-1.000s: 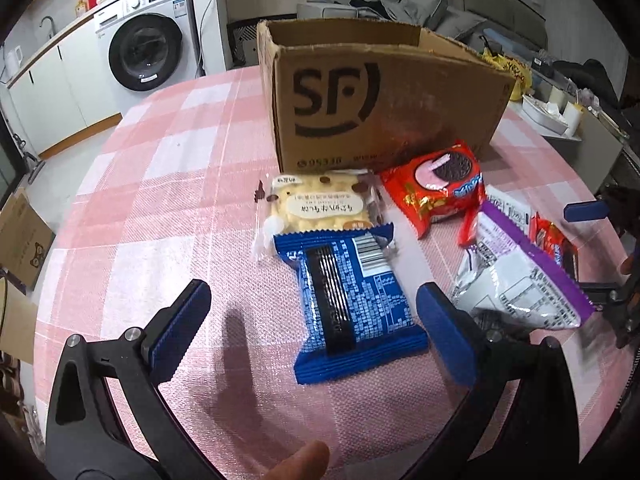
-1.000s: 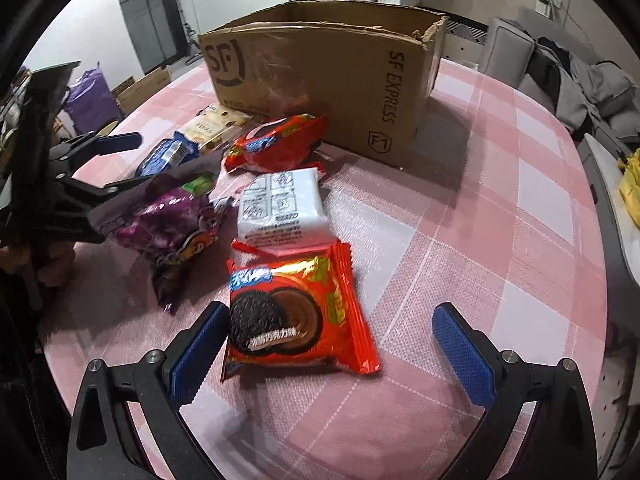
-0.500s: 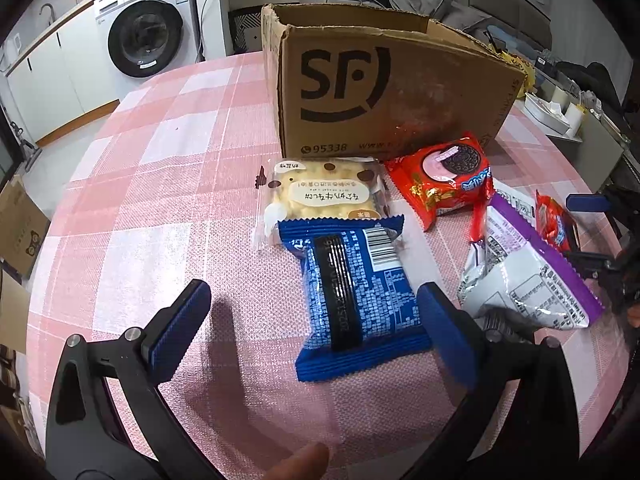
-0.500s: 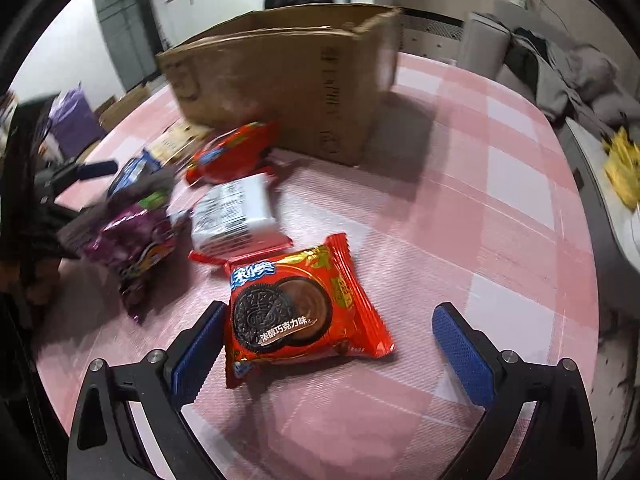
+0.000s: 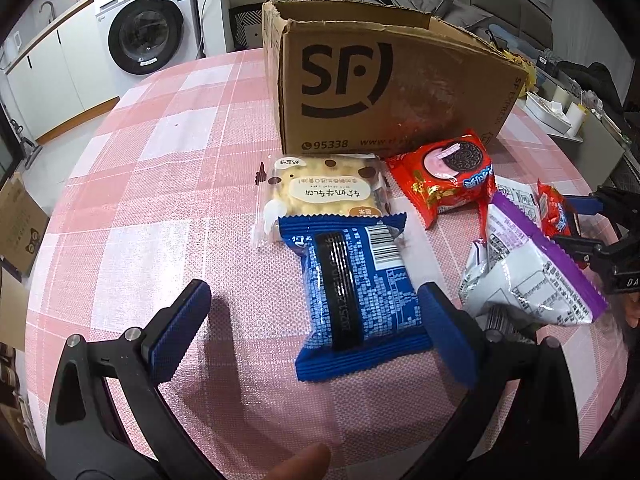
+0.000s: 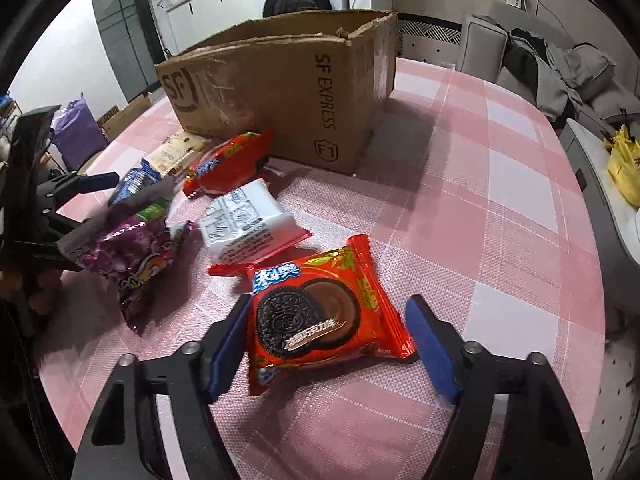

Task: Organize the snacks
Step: 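Grasp the blue biscuit pack with the left tool while the right tool grasps the red Oreo pack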

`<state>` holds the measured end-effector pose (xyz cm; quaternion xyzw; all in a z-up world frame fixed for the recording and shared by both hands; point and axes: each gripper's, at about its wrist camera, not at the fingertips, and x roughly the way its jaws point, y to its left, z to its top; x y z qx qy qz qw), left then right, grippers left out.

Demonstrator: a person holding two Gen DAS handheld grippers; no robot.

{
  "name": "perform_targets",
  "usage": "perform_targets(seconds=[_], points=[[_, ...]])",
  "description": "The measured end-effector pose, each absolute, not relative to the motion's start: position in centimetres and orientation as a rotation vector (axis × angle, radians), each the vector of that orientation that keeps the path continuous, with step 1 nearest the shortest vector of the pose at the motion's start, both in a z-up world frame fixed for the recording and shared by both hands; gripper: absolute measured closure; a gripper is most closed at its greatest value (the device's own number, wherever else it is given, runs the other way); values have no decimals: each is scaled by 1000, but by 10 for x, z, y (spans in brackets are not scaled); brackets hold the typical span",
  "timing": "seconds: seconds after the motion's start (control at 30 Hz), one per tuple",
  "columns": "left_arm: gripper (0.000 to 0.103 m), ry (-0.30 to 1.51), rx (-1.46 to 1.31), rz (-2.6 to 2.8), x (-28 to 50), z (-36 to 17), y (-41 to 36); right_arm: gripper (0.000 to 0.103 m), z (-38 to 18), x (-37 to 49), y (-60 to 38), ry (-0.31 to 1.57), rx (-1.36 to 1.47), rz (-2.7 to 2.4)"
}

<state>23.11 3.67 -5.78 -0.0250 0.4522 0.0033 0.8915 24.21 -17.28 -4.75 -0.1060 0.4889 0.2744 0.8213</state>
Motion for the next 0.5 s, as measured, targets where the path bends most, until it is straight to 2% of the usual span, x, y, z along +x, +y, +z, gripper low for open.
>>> perform_targets(seconds=[0.13,0.5], points=[[1,939,-52,7,229,-58,35,47,-46,241,-173,1026,-219,604],[1,938,-53,6,226,-57,34,49,-27,240,-184,950,-149,606]])
